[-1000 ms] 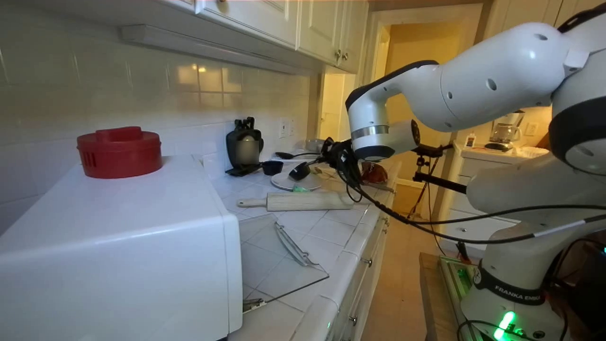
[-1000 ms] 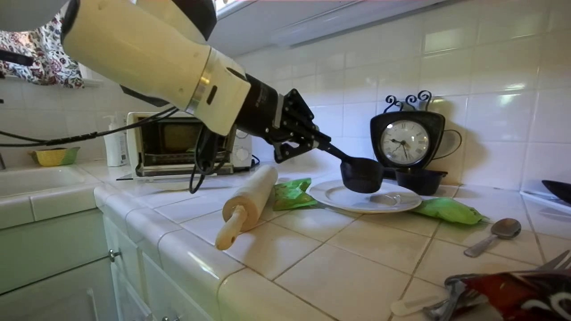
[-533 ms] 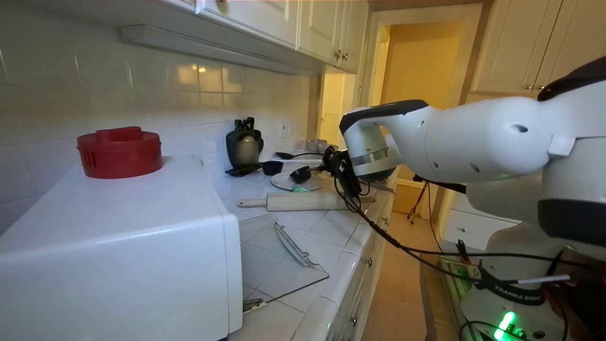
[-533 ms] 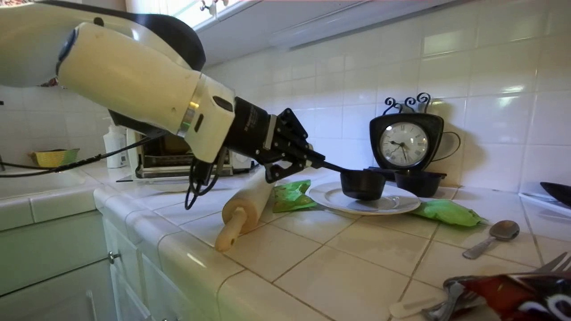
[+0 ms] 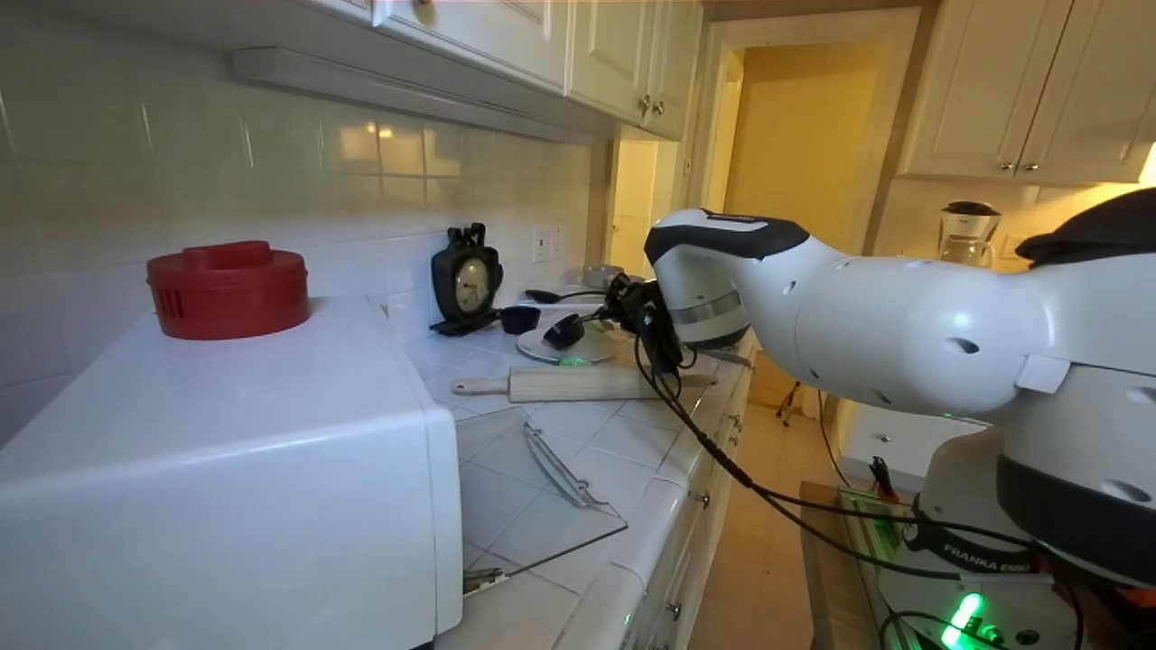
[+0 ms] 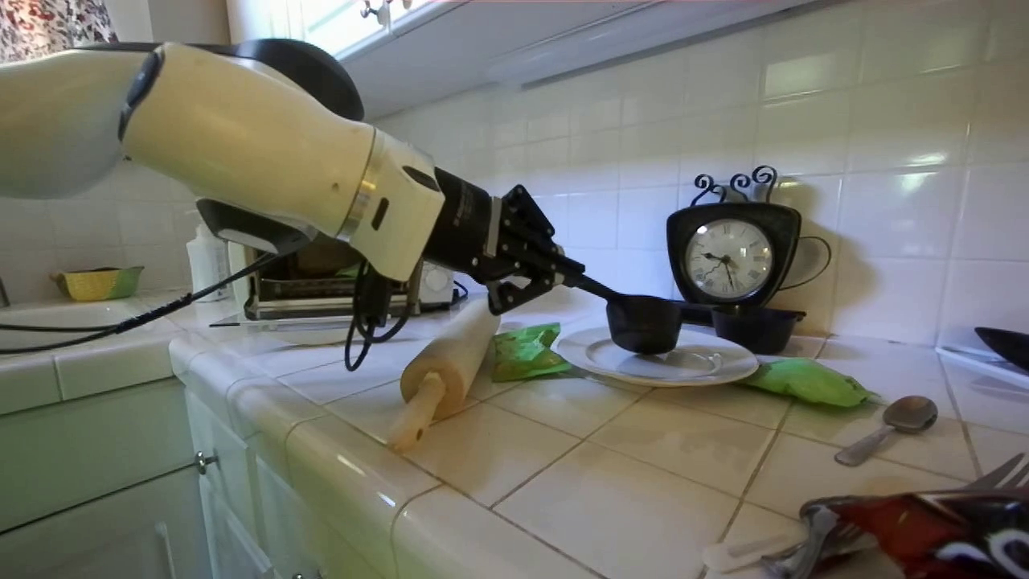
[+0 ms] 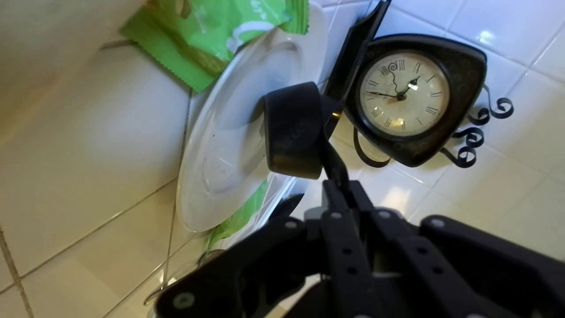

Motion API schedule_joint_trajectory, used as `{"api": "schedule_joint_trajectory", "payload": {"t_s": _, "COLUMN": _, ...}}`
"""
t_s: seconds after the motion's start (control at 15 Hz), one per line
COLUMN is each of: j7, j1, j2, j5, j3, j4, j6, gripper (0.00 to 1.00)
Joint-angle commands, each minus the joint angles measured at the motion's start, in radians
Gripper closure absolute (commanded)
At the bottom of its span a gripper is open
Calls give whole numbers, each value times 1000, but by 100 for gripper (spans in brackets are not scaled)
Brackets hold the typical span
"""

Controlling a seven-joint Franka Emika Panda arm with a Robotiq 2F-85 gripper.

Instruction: Put the black pot on the white plate

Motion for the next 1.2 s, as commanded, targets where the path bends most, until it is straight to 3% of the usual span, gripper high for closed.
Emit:
{"api": "schedule_joint_trajectory", "payload": {"t_s": 0.0, "j7": -7, "j1": 2, "j2": 10, "j5": -2, "j3": -3, "j4": 0, "j6": 6, "gripper": 93}}
{"api": "schedule_joint_trajectory", "payload": {"t_s": 0.07, "j7": -7, "j1": 2, "j2": 11, "j5": -2, "j3": -3, "j4": 0, "j6": 6, "gripper": 98}}
{"api": "schedule_joint_trajectory", "payload": {"t_s": 0.53, "j7": -4, "j1": -13, "j2": -7, "j5": 0, "j3": -17, "j4": -54, "j6": -38, "gripper": 98}}
{"api": "schedule_joint_trajectory", "payload": {"t_s": 1.0, "j7": -10, "j1": -49, "j2": -11, "j5": 0, "j3": -11, "j4": -21, "j6": -88, "gripper": 98}}
{"api": "schedule_joint_trajectory", "payload": {"t_s": 1.07, "j7": -10, "j1": -48, "j2": -7, "j5": 0, "j3": -12, "j4": -20, "j6": -92, "gripper": 73}}
{"api": "schedule_joint_trajectory", "payload": {"t_s": 1.13, "j7": -35, "j1": -40, "j2": 19, "j5": 0, "j3": -18, "j4": -16, "j6": -74, "gripper": 66}}
